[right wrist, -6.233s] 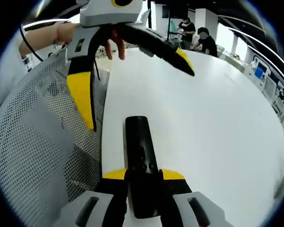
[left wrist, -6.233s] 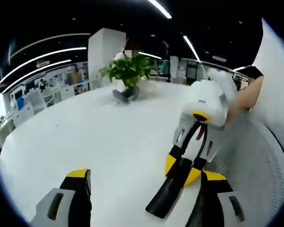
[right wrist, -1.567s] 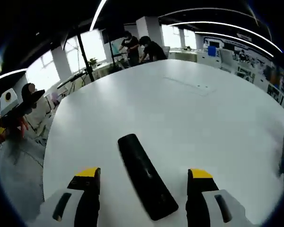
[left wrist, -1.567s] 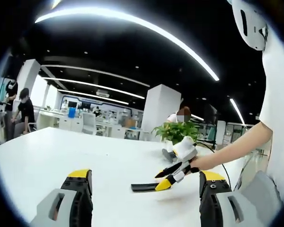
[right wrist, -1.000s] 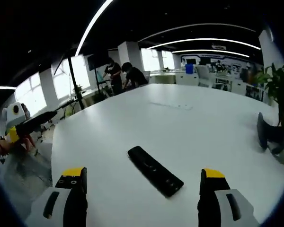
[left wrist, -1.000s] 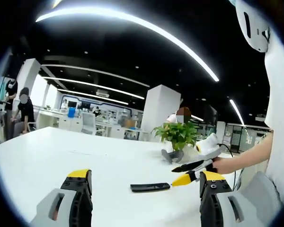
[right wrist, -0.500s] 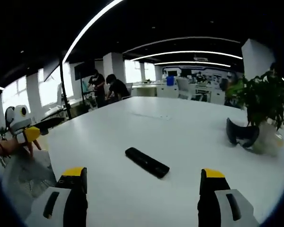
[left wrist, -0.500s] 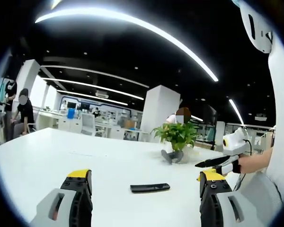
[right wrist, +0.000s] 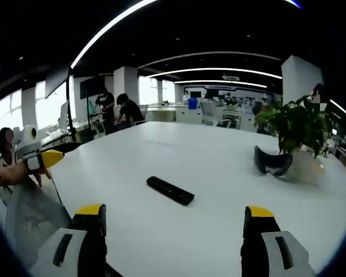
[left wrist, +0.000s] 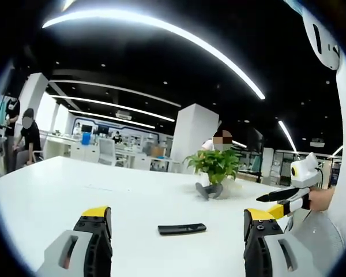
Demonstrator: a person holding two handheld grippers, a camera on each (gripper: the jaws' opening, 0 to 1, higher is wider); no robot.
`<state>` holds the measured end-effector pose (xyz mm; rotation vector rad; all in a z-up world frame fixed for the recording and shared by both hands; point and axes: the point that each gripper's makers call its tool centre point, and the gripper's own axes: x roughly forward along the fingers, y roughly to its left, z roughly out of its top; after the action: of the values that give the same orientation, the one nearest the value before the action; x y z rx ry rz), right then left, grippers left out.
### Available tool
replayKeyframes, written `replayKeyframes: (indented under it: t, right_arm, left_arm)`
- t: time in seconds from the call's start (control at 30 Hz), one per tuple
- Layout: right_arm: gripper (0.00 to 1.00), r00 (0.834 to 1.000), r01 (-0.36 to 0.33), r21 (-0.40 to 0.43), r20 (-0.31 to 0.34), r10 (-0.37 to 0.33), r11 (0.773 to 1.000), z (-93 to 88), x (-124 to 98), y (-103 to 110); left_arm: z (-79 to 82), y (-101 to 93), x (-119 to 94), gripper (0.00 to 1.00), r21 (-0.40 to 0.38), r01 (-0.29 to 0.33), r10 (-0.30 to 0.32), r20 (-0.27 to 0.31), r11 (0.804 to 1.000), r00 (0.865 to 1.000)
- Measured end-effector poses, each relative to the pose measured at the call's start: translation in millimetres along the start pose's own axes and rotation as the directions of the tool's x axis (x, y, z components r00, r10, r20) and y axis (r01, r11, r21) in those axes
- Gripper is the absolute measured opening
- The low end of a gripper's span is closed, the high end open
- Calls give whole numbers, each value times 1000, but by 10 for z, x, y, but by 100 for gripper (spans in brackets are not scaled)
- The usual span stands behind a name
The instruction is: Press the specified remote control buttons in sequence, fully releasing each button before pressing the next.
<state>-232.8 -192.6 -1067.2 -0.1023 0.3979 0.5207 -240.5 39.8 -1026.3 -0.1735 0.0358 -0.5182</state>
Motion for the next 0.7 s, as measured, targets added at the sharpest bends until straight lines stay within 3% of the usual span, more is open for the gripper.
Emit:
replayKeyframes:
  t: [0.23, 0.3, 0.5, 0.7]
  right_arm:
    - [93, 999, 44, -11, 17, -44, 999, -7, -39, -107]
    - [93, 997, 41, 1, 62, -41, 999, 61, -75, -101]
    - [91, 995, 81, -13, 66, -80, 997, 62, -93, -191]
    - [89, 995, 65, 7, 75, -66, 998, 82, -89, -178]
  left_arm:
    - [0, 44, -8, 100, 4, -23, 23, -5, 1000, 1000]
    - [-6, 44, -14, 100, 13, -24, 24, -11, 1000, 1000]
    - [-21, 31, -13, 100, 16, -24, 25, -23, 1000, 999]
    - [-1, 68, -18, 100, 22, -41, 41, -18, 999, 999]
